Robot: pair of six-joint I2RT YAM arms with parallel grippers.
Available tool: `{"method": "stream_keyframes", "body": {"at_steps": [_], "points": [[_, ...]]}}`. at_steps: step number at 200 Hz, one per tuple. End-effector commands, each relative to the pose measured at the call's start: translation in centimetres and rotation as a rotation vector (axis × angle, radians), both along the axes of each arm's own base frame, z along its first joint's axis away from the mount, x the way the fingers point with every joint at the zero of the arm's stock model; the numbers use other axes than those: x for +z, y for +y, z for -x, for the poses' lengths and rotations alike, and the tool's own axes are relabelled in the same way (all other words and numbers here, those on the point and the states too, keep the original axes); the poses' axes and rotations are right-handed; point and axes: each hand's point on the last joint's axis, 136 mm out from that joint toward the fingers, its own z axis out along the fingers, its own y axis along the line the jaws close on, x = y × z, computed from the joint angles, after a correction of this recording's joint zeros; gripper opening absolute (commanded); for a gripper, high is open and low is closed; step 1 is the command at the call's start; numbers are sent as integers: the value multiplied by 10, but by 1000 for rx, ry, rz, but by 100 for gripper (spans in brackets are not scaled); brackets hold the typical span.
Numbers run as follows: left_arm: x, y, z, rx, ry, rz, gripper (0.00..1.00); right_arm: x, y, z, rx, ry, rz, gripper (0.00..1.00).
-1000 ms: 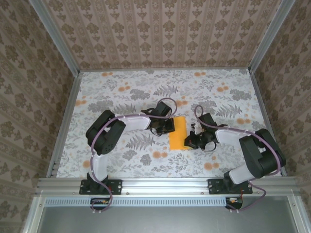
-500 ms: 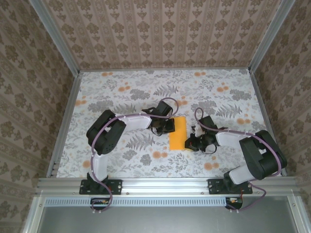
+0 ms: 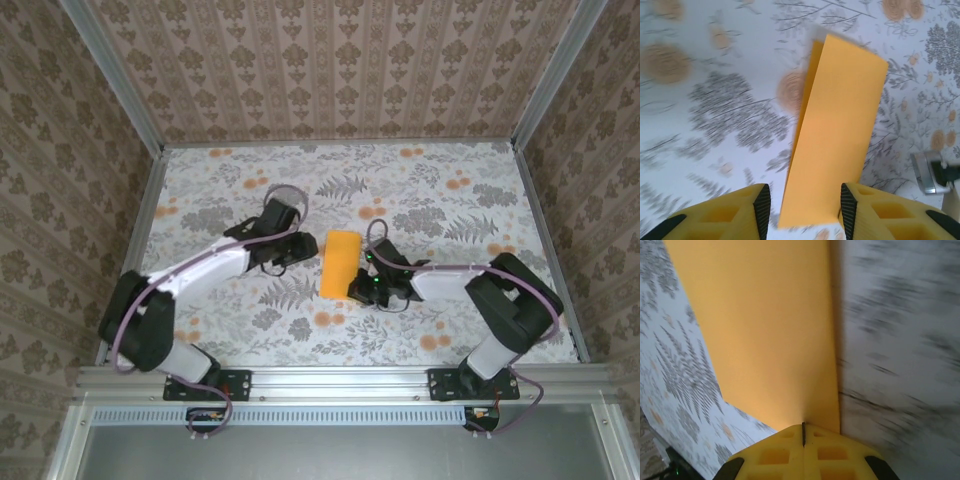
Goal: Fold a paper plane with a square sheet of paper (pick it up from the middle)
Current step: Rotate the square sheet of paper at the center of the table.
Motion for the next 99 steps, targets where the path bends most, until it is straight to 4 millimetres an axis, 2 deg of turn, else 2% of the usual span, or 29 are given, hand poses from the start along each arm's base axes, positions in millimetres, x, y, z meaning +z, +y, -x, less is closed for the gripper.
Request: {"method": "stream_keyframes", "body": {"at_steps": [1, 15, 50, 68, 99], "points": [[-12, 39, 20, 73, 26, -78, 47, -5, 11, -21, -85, -16, 57, 0], [-9, 54, 27, 101, 11, -87, 49, -2, 19, -29, -73, -22, 61, 0], [-7, 77, 33, 131, -16, -96, 57, 37, 25, -50, 13, -125, 137, 3], [-8, 75, 31, 114, -40, -87, 60, 49, 25, -56, 86, -159, 196, 8], [-9, 63, 25, 70, -52, -56, 64, 46, 14, -73, 142, -166, 329, 9]]}}
